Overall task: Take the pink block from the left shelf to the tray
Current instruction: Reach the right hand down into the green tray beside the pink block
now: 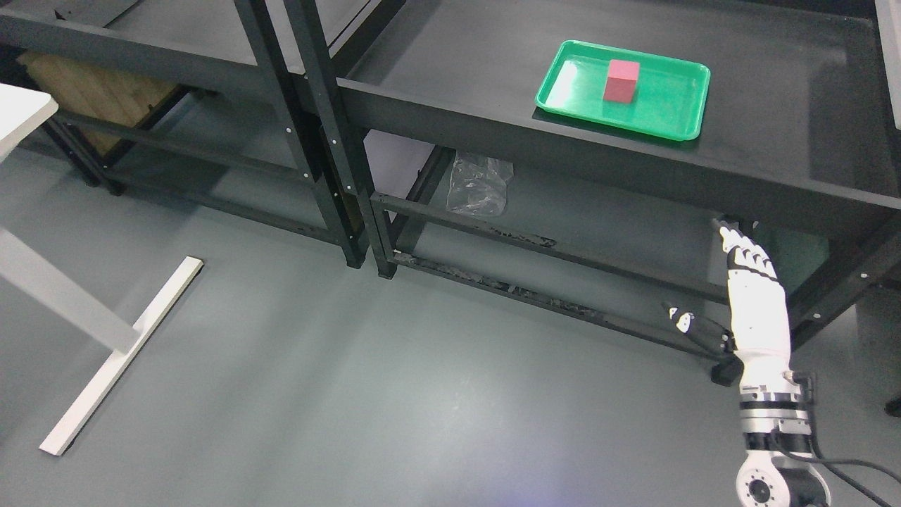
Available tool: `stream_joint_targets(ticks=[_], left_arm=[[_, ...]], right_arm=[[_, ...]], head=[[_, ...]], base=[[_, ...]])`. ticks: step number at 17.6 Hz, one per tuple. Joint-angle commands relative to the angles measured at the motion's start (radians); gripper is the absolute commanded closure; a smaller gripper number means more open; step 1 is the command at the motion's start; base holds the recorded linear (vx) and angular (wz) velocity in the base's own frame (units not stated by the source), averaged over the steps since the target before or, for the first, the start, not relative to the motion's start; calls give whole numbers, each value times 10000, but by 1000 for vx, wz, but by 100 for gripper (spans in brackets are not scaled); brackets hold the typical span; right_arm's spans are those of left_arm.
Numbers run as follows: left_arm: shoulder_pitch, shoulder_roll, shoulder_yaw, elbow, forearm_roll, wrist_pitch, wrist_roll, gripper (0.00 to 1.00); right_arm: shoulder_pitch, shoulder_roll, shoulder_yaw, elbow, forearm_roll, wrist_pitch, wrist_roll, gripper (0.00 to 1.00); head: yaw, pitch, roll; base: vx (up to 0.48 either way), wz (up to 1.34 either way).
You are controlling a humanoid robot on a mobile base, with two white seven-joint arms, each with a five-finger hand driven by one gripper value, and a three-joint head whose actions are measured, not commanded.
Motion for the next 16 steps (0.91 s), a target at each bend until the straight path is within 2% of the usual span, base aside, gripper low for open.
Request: stream_joint_targets(ticks=[1,16], left_arm=[[93,175,0,0,-15,-1,7,0],[93,175,0,0,-15,-1,7,0]], right_arm=[[-26,21,12,1,-10,3,3,0],[-134,6,27,32,-72,19,141,0]], head=[[0,0,0],[0,0,0]], base=[[310,-78],[313,14]])
